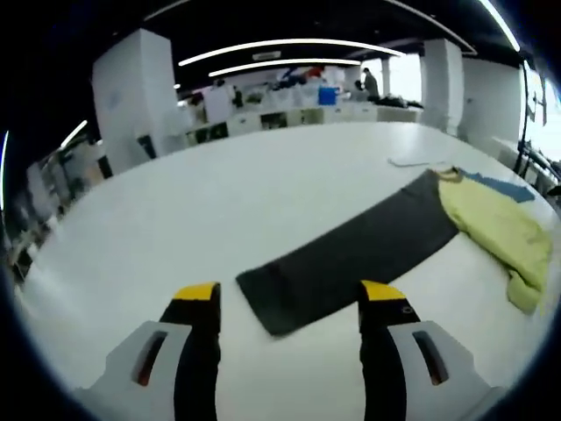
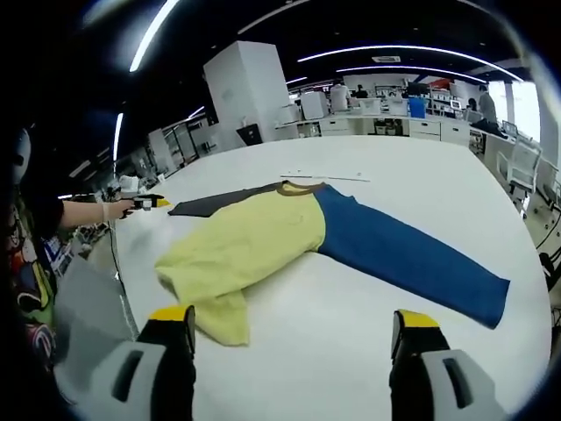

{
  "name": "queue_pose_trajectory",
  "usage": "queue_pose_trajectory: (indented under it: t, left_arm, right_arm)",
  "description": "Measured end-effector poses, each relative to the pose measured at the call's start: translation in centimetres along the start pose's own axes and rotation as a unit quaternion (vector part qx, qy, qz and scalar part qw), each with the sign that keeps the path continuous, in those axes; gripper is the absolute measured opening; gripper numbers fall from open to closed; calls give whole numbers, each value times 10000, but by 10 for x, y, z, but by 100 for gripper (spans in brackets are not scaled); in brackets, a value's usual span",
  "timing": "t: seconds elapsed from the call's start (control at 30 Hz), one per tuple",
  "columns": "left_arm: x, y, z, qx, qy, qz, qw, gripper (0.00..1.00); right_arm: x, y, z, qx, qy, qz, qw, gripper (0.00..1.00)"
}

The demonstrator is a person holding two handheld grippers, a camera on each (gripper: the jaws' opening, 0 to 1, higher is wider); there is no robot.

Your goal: Fold the garment on the visible template until the final outline fits inside the template.

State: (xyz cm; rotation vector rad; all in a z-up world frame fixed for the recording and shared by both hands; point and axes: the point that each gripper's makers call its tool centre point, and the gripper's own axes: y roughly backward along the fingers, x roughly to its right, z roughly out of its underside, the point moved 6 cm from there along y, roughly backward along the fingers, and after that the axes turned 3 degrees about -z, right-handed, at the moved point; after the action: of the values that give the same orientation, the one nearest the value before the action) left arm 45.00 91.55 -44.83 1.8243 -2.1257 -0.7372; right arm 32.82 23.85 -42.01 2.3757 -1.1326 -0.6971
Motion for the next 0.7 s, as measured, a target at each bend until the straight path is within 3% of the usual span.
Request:
queue_pose_trajectory:
  t: [0.17,0.37,0.7]
  left_arm:
    - [16,11,-5,69,52,322,9994,61]
    - [58,25,-5,90,-301,863,9958,63]
    - [86,45,-15,329,-233,1245,9914,64]
  right_arm:
    - [-2,3,1,42,11,-13,10000,93]
    - [-8,6,2,150,4,-20,9999,93]
    - [-15,16,0,282,77,-14,9996,93]
